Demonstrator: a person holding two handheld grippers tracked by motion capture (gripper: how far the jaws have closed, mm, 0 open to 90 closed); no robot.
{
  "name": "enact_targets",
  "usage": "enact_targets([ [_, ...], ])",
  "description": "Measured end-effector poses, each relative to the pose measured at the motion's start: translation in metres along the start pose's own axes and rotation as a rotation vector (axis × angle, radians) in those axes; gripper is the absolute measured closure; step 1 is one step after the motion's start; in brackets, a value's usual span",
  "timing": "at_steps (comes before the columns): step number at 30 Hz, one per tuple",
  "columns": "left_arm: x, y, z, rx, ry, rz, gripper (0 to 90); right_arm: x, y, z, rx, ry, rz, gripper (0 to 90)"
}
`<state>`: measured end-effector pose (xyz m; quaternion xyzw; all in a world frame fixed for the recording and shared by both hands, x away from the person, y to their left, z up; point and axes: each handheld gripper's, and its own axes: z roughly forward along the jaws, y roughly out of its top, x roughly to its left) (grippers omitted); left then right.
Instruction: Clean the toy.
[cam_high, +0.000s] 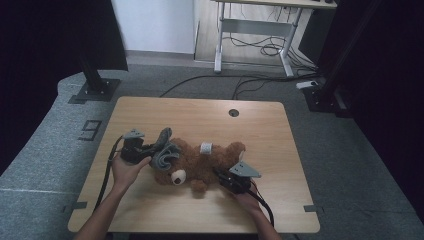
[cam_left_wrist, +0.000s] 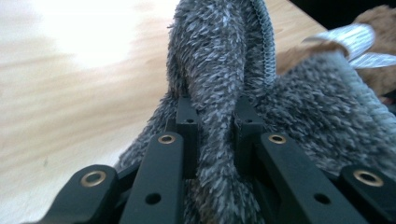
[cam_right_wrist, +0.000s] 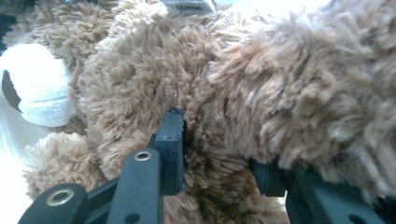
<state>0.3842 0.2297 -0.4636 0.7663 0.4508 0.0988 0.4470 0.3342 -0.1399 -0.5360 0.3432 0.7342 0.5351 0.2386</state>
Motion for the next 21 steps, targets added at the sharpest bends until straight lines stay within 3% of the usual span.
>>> enact_targets([
  [6,0.013,-0.013,0.002,0.016,0.003,-0.041,77.1,-0.001,0.0,0.0,0.0,0.0,0.006,60.1],
  [10,0.016,-0.016,0.005,0.038,0.048,-0.023,77.1,0.0,0.0,0.0,-0.001,-0.003,0.006,60.1],
  [16,0.032,-0.045,0.015,0.102,0.036,-0.089,77.2,-0.001,-0.001,0.0,-0.002,-0.001,0.009,60.1],
  [18,0.032,-0.048,0.016,0.096,0.021,-0.103,77.2,0.0,-0.001,0.0,-0.003,-0.003,0.009,60.2],
  [21,0.025,-0.035,0.009,0.052,0.014,-0.084,77.4,-0.001,-0.001,0.0,-0.002,-0.004,0.013,60.2],
])
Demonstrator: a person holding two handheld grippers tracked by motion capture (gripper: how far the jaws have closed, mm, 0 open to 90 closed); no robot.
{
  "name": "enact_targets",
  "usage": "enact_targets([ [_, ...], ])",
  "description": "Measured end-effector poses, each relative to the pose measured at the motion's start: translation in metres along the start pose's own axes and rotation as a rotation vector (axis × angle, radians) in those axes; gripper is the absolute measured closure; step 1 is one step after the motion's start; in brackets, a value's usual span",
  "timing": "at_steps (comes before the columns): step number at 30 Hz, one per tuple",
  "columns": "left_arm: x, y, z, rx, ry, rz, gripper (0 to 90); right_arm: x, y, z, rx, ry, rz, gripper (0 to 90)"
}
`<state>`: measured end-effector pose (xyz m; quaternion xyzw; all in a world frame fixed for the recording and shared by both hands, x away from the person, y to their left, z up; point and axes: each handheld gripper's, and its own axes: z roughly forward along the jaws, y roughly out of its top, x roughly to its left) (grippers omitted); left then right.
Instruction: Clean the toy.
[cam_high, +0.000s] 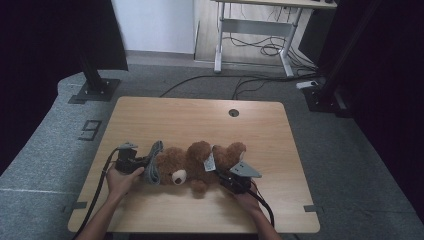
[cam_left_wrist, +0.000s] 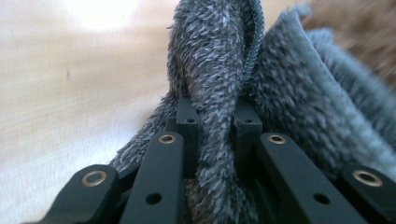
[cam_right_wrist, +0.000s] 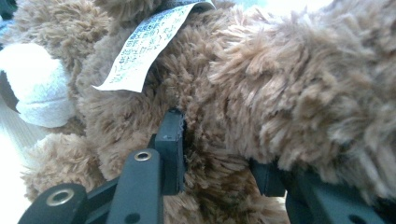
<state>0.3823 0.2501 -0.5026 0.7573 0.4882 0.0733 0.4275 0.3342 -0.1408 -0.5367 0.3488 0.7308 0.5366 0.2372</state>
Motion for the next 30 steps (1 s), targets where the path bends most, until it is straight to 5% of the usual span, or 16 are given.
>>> enact_targets([
  [5,-0.028,0.041,-0.017,-0.135,-0.069,0.042,76.9,0.0,0.0,0.0,0.0,0.001,0.001,60.2],
  [7,-0.044,0.059,-0.016,-0.148,-0.098,0.074,76.9,0.0,0.0,0.0,-0.001,0.002,0.0,60.1],
  [12,-0.082,0.085,0.018,-0.052,-0.098,0.161,76.9,0.0,0.0,-0.001,-0.003,0.003,-0.002,60.0],
  [15,-0.091,0.08,0.045,0.047,-0.058,0.196,76.9,0.0,0.0,-0.001,-0.002,0.006,0.0,59.6],
  [18,-0.091,0.069,0.058,0.081,-0.022,0.205,77.2,0.0,0.0,-0.001,-0.003,0.013,-0.004,57.5],
  [26,-0.097,0.049,0.046,0.03,-0.028,0.234,78.0,-0.007,0.008,-0.014,-0.015,0.036,0.025,28.9],
  [30,-0.097,0.038,0.041,0.002,-0.053,0.233,78.4,-0.016,0.016,-0.032,-0.059,0.045,0.056,22.0],
])
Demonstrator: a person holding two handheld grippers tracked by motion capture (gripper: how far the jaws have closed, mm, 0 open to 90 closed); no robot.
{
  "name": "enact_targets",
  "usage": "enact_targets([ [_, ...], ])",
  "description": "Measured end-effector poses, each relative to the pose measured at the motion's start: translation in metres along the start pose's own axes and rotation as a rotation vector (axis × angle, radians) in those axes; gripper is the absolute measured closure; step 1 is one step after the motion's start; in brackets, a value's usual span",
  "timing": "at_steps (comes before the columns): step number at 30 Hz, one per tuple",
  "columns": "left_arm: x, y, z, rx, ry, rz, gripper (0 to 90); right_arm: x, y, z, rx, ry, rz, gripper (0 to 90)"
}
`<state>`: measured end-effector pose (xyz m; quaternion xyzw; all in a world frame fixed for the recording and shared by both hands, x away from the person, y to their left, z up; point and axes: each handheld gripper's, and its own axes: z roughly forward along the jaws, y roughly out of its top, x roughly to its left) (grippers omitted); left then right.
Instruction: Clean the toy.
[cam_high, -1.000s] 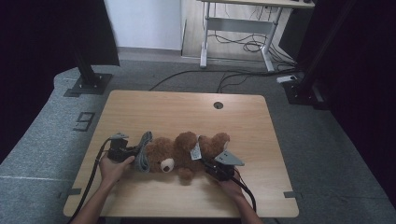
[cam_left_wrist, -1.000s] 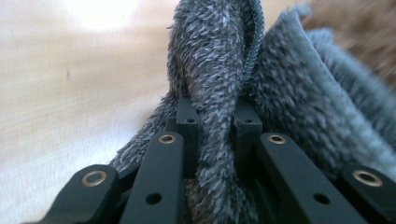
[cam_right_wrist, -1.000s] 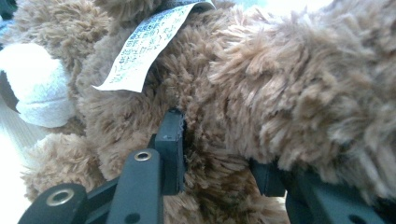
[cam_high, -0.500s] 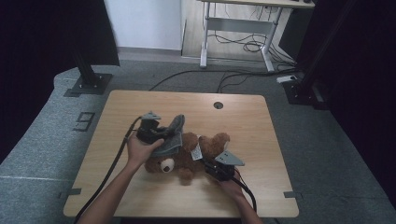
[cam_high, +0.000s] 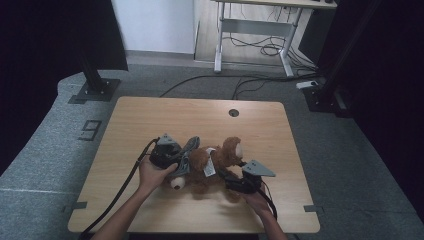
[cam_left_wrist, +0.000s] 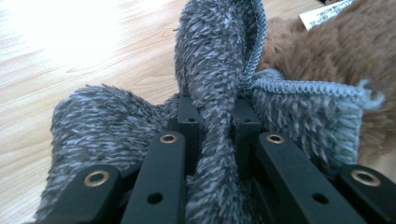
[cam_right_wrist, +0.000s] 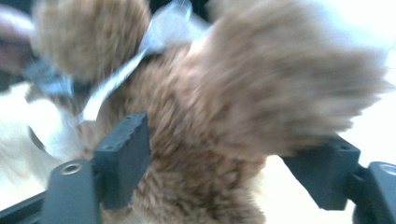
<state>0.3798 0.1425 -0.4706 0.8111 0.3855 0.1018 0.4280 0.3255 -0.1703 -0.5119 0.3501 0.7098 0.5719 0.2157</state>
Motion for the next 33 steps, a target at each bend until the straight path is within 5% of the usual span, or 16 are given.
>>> enact_targets([
  [3,-0.005,-0.007,-0.004,-0.022,-0.013,0.004,78.7,-0.01,0.013,-0.017,-0.037,0.021,0.034,18.3],
  [7,-0.013,-0.013,-0.007,-0.037,-0.017,0.021,78.8,-0.013,0.043,-0.028,-0.065,0.015,0.021,17.0],
  [12,-0.017,-0.019,-0.012,-0.047,-0.042,0.023,78.8,-0.007,0.07,-0.019,-0.01,0.037,-0.036,18.3],
  [18,-0.018,-0.027,-0.018,-0.07,-0.069,0.022,78.8,0.001,0.039,0.015,0.176,0.116,-0.02,17.5],
  [22,-0.02,-0.032,-0.021,-0.081,-0.092,0.023,78.8,0.007,0.02,0.02,0.223,0.181,0.021,18.2],
  [28,-0.026,-0.043,-0.024,-0.134,-0.09,0.046,78.6,0.015,-0.002,0.02,0.279,0.177,0.026,25.5],
  [33,-0.025,-0.042,-0.014,-0.171,-0.066,0.047,78.7,0.02,-0.006,0.022,0.247,0.11,-0.016,49.1],
])
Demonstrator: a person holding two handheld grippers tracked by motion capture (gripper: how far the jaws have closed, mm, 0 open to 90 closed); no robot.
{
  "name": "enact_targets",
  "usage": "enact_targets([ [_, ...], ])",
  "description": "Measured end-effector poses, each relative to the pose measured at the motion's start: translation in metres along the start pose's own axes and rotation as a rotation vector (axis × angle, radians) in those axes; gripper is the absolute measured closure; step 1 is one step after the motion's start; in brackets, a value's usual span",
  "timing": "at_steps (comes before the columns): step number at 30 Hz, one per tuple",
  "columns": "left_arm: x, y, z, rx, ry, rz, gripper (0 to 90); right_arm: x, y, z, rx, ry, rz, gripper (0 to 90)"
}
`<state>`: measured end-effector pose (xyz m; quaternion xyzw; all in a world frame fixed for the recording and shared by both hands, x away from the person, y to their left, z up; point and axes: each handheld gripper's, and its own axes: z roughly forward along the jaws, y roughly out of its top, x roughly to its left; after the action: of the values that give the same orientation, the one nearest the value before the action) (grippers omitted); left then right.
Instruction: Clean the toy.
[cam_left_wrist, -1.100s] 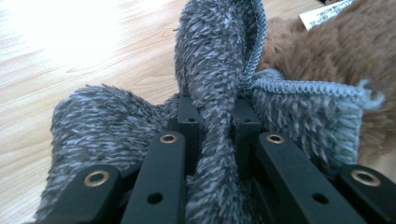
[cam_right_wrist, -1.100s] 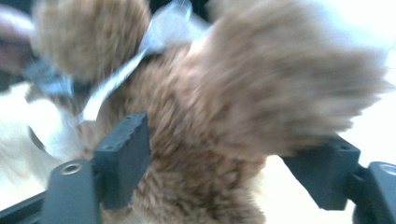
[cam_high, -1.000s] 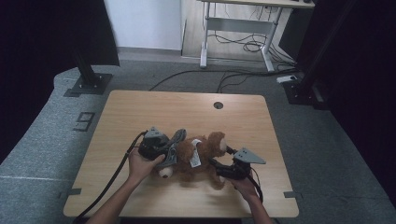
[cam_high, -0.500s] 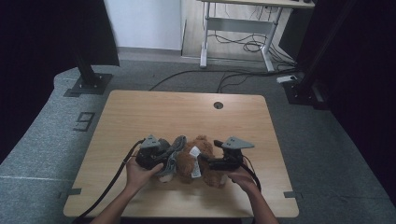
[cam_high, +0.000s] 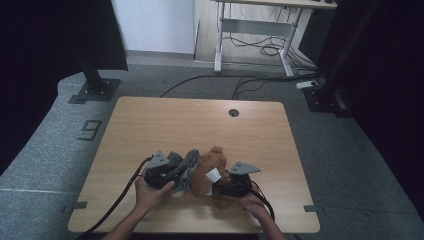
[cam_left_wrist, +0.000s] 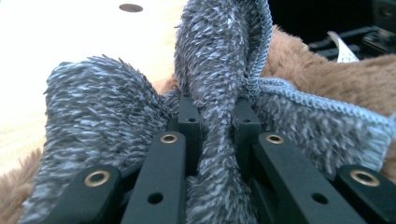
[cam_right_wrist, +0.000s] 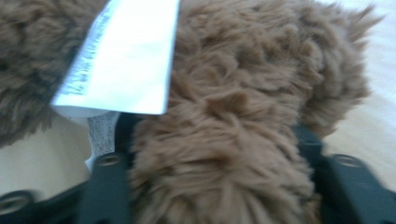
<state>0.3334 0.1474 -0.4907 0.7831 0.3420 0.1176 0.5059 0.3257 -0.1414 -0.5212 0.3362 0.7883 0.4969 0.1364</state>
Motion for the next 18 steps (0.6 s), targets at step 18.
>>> enact_targets([
  [18,-0.018,0.084,0.045,0.033,-0.13,-0.014,77.4,-0.018,-0.004,0.006,-0.111,-0.209,-0.023,53.7],
])
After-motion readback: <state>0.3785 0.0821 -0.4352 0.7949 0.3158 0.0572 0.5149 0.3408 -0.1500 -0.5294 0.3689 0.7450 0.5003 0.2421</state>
